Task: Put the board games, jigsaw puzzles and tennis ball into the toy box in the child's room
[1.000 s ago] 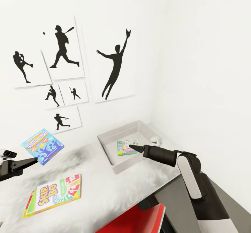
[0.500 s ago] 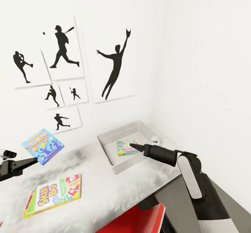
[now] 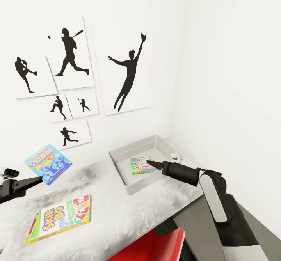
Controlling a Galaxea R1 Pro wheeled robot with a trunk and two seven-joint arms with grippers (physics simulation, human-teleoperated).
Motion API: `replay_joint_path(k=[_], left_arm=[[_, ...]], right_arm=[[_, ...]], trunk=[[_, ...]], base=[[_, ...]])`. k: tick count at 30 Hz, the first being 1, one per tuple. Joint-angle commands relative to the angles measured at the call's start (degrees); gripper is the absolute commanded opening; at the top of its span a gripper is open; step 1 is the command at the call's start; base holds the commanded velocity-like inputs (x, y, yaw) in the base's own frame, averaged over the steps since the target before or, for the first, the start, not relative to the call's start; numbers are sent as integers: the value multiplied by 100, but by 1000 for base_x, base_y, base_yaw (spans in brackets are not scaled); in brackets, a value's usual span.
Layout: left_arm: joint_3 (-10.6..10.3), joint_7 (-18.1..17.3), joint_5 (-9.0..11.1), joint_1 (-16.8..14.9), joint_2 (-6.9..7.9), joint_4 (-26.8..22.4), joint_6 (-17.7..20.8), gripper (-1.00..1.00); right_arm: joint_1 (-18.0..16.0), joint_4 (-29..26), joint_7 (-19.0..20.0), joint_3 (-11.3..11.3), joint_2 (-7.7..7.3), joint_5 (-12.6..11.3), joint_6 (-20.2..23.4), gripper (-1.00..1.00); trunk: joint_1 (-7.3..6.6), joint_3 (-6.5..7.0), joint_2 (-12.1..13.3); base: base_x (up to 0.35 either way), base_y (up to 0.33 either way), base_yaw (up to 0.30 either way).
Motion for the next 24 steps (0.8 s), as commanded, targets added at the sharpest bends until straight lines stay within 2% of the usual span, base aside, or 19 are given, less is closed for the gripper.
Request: replay_joint_path(k=[1, 8, 10, 11, 14, 18, 21, 23, 24], left_arm=[[-5, -26, -2, -5, -20, 0, 58, -100], [-16, -26, -4, -5, -160, -112, 65, -100], [-27, -26, -7, -5, -189, -161, 78, -100], [-33, -26, -18, -5, -238, -182, 97, -100], [-49, -19, -50, -57, -444, -229, 166, -100], [-99, 87, -75, -119, -694, -526, 483, -100], [-139, 431, -67, -160, -889, -898, 664, -100], [-157, 778, -53, -378, -1113, -1045, 737, -100], [-168, 860, -52, -470, -1179, -1051, 748, -100]], right_arm=[[-6, -2, 38, -25, -2, 29, 19, 100], [-6, -8, 81, -106, -18, 19, 43, 100], [-6, -9, 87, -156, -107, 0, 50, 100], [-6, -10, 90, -195, -197, -15, 54, 100], [-6, -9, 137, -258, -398, -48, 64, 100], [-6, -4, 360, -291, -520, -63, 62, 100], [-6, -3, 485, -338, -554, -66, 63, 100], [-6, -3, 524, -394, -570, -63, 66, 100], [-6, -3, 529, -413, -578, -64, 68, 100]], trunk=[[3, -12, -11], [3, -12, -11], [3, -12, -11], [3, -12, -11], [3, -12, -11], [3, -12, -11], [3, -12, -11], [3, -12, -11], [3, -12, -11]], base=[[0, 0, 0], [0, 0, 0], [0, 0, 0], [0, 0, 0], [0, 0, 0], [0, 0, 0], [0, 0, 0], [0, 0, 0], [0, 0, 0]])
